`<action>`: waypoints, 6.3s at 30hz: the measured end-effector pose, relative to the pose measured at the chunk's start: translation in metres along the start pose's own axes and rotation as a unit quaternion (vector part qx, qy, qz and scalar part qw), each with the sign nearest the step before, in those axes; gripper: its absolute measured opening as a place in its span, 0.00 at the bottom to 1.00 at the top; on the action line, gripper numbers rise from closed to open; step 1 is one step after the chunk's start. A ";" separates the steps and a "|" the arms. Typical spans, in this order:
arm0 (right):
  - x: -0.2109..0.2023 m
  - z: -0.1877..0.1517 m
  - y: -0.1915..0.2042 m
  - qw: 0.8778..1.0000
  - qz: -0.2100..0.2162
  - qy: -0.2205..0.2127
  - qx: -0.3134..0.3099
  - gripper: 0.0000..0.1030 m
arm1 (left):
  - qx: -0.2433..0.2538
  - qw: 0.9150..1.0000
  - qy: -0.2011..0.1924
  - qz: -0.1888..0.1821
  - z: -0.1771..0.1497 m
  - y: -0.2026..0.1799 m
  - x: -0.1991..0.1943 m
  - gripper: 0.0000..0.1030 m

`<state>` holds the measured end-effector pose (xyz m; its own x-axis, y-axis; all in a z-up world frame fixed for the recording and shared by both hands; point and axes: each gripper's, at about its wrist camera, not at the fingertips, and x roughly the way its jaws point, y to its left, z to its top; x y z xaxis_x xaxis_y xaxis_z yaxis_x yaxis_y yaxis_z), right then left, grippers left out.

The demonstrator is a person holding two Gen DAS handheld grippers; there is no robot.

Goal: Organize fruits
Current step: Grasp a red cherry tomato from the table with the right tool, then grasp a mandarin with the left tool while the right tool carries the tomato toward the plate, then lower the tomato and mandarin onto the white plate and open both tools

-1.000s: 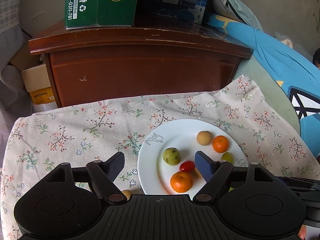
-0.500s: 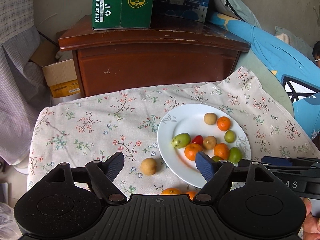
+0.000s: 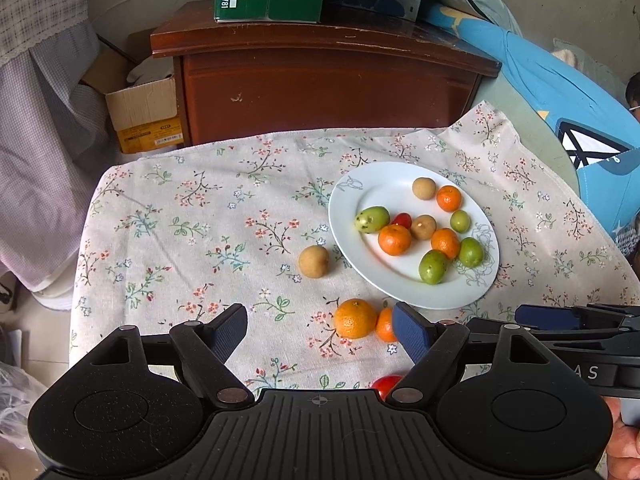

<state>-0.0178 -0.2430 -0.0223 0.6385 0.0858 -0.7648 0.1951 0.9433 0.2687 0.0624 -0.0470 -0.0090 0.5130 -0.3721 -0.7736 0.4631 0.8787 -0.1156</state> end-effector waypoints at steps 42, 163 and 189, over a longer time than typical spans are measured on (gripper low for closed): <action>0.044 -0.039 0.037 0.992 0.089 0.041 -0.080 0.38 | -0.022 1.000 0.000 0.016 -0.014 0.029 0.012 0.78; 0.035 0.079 -0.043 0.995 0.035 -0.095 0.021 0.27 | 0.067 0.995 -0.056 -0.050 0.064 -0.028 0.074 0.29; 0.043 0.075 -0.043 0.995 0.027 -0.076 0.053 0.41 | 0.064 0.996 -0.062 0.010 0.068 -0.030 0.058 0.77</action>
<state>0.0574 -0.3040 -0.0232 0.7543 0.0774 -0.6520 0.2307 0.8985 0.3735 0.1277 -0.1157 -0.0081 0.6047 -0.3949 -0.6916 0.5351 0.8447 -0.0145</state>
